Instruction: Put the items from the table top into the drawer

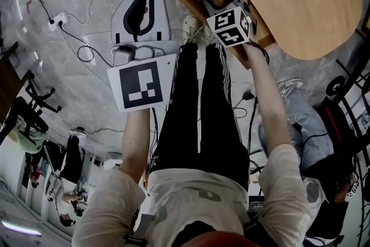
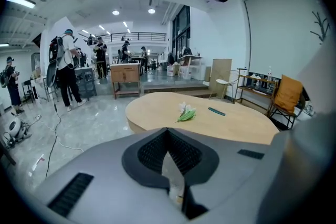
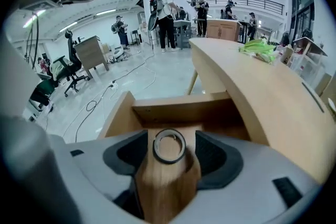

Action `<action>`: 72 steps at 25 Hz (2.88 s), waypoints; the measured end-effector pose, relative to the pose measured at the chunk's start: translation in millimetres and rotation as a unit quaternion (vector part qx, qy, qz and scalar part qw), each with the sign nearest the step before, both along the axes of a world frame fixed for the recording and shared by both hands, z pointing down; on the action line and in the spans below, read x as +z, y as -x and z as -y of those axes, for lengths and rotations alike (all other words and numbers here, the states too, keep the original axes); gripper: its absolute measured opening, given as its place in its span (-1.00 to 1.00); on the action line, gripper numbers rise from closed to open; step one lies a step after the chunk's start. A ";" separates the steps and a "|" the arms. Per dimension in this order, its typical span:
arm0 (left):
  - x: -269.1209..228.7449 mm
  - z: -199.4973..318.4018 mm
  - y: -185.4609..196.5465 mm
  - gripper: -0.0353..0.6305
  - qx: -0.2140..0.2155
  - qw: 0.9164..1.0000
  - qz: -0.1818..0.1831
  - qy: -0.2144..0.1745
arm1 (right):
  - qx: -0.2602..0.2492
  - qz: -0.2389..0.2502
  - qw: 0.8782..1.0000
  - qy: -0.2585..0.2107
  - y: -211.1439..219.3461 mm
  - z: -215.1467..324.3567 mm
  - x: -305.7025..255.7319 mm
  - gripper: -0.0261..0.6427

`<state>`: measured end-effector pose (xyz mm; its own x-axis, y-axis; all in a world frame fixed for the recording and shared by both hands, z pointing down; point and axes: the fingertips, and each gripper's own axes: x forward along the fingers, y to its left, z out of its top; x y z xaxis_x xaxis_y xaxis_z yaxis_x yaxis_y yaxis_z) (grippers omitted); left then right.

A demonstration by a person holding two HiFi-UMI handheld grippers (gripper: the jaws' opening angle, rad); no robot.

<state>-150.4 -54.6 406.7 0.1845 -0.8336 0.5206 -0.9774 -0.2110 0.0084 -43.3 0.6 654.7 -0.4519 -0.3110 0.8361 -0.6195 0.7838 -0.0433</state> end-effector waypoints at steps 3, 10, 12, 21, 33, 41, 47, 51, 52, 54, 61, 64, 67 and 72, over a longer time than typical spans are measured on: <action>-12.4 3.0 -5.3 -0.87 0.004 1.000 -0.006 -0.012 | 0.010 0.042 0.999 -0.016 10.9 10.5 -41.0 -0.11; -56.1 9.8 -16.9 -0.87 0.007 0.999 -0.021 -0.041 | 0.197 0.196 0.949 -0.146 -5.7 63.7 -225.6 -0.90; -70.5 11.0 -22.4 -0.87 0.008 0.998 -0.025 -0.052 | 0.222 0.233 0.930 -0.179 -13.7 68.7 -272.9 -0.90; -99.0 15.8 -40.7 -0.87 0.015 0.997 -0.030 -0.071 | 0.234 0.265 0.901 -0.253 -37.7 75.1 -354.1 -0.91; -85.6 23.4 -49.0 -0.87 0.021 0.998 -0.017 -0.061 | 0.243 0.281 0.907 -0.200 -38.0 106.4 -321.6 -0.88; -66.7 34.1 -29.3 -0.87 -0.007 0.999 -0.012 -0.049 | 0.358 0.299 0.882 -0.070 -23.1 182.2 -217.5 -0.17; -39.3 35.2 1.0 -0.87 -0.020 1.000 0.009 -0.019 | 0.427 0.194 0.883 -0.029 -18.6 243.1 -121.9 -0.13; -28.7 37.8 20.4 -0.87 -0.036 0.999 0.019 -0.010 | 0.491 0.158 0.857 -0.002 -26.5 261.8 -90.9 -0.13; -27.8 38.8 24.7 -0.87 -0.039 0.999 0.019 -0.010 | 0.505 0.150 0.850 0.000 -28.3 264.2 -87.1 -0.13; -27.4 40.7 31.0 -0.87 -0.043 0.999 0.021 -0.011 | 0.524 0.130 0.842 -0.004 -31.4 267.0 -82.7 -0.14; -28.8 45.0 32.1 -0.87 -0.038 0.999 0.028 -0.013 | 0.541 0.084 0.836 -0.035 -39.7 269.9 -79.0 -0.63; -28.2 42.5 32.9 -0.87 -0.037 0.999 0.029 -0.011 | 0.536 0.079 0.840 -0.040 -38.4 269.8 -80.6 -0.72; -28.7 39.8 32.2 -0.87 -0.037 0.999 0.029 -0.010 | 0.535 0.084 0.840 -0.038 -39.1 269.5 -81.8 -0.75; -31.1 38.6 30.8 -0.87 -0.036 0.999 0.028 -0.012 | 0.522 0.089 0.847 -0.043 -40.4 270.3 -87.0 -0.79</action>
